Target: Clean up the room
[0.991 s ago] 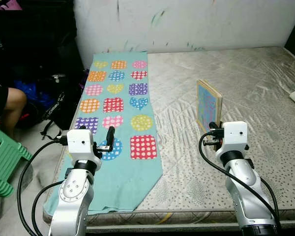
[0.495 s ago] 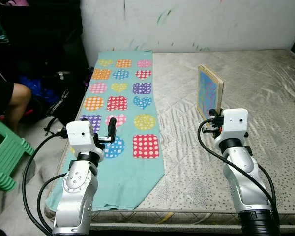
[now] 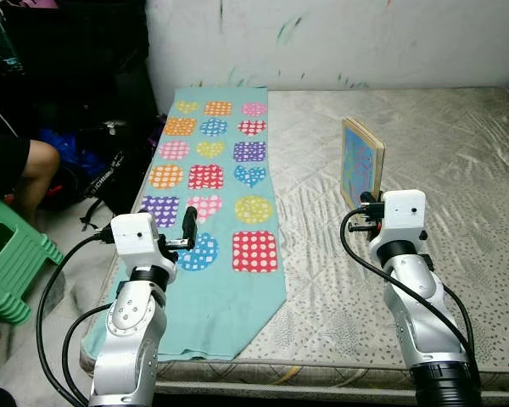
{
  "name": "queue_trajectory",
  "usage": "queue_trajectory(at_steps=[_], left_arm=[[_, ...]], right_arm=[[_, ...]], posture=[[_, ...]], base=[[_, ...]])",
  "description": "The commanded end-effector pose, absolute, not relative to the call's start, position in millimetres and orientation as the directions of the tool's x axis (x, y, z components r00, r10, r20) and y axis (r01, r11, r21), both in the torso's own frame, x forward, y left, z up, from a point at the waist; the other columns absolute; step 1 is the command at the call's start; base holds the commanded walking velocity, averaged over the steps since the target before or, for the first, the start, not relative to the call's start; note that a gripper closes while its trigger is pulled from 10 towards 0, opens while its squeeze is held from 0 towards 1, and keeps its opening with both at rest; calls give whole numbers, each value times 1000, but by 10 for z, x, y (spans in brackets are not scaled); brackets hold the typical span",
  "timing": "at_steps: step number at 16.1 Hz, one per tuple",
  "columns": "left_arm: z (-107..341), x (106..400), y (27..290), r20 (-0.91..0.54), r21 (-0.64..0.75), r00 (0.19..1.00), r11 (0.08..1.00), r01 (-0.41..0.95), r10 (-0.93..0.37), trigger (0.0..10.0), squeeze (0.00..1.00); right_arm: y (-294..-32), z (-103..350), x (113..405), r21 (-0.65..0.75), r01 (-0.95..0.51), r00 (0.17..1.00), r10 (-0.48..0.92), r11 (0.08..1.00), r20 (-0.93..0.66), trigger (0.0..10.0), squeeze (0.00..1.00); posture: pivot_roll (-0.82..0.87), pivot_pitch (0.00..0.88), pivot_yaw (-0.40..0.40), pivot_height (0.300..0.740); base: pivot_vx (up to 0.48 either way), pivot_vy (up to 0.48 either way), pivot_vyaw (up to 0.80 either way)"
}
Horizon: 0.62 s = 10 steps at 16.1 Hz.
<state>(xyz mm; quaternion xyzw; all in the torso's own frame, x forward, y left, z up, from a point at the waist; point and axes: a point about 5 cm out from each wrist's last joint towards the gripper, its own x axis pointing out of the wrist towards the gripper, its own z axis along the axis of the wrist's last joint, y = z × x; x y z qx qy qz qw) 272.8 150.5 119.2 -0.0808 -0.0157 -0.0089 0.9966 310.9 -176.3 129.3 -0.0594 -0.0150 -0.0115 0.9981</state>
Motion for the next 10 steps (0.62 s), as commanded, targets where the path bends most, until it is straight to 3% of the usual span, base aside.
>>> queue_trajectory(at_steps=[1,10], left_arm=[[1195,2738,1517,31,-164,1000,986,10,-5,10000,0],[1189,2741,1503,26,-171,1000,985,13,-8,10000,0]], right_arm=[[-1737,1420,3127,-107,29,995,-19,994,96,10000,0],[-1733,1422,3126,-104,31,995,-21,994,97,10000,0]], posture=[[-31,0,48,740],[-34,0,48,740]], base=[[0,277,0],[0,295,0]])
